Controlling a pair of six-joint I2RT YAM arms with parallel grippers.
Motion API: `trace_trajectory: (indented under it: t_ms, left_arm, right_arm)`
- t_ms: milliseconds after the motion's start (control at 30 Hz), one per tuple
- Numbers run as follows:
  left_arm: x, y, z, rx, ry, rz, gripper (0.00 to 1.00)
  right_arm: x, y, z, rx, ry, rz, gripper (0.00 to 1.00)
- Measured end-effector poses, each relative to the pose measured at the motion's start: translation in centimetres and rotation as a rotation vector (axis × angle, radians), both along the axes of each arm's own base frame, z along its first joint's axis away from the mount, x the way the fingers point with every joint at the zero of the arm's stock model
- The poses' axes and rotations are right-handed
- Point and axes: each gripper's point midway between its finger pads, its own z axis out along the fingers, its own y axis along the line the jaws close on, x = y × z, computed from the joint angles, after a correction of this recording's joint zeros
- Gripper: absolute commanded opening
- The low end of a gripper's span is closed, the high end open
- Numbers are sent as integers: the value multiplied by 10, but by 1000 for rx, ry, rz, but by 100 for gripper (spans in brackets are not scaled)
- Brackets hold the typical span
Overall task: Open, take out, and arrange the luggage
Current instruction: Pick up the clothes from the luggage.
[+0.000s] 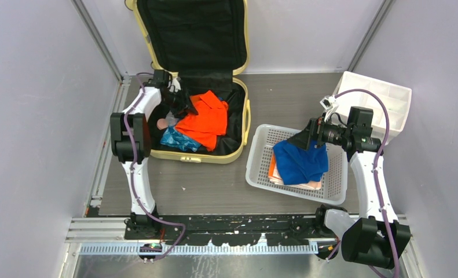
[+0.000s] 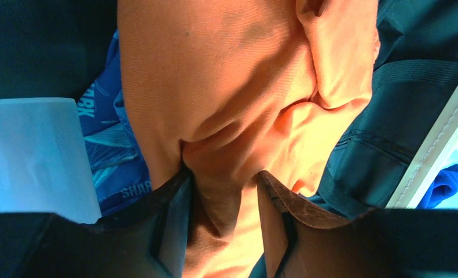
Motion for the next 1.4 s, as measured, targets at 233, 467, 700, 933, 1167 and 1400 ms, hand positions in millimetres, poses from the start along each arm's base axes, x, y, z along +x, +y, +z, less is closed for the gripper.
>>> trace_trajectory:
  t_ms: [233, 467, 700, 933, 1167, 1400]
  left_arm:
    - [7, -1, 7, -28, -20, 25, 19]
    - [8, -5, 27, -63, -84, 14, 43]
    - [6, -11, 35, -97, -89, 1, 57]
    - [5, -16, 51, -93, -127, -11, 46]
    - [4, -22, 64, -64, -175, -23, 46]
    - [7, -29, 63, -97, -180, -20, 53]
  right_arm:
    - [0, 0, -1, -2, 3, -1, 100]
    - [0, 0, -1, -3, 3, -1, 100]
    - [0, 0, -1, -3, 3, -1, 100]
    - [0, 0, -1, -5, 0, 0, 100]
    - [0, -1, -2, -6, 3, 0, 100]
    - [1, -1, -3, -11, 0, 1, 100]
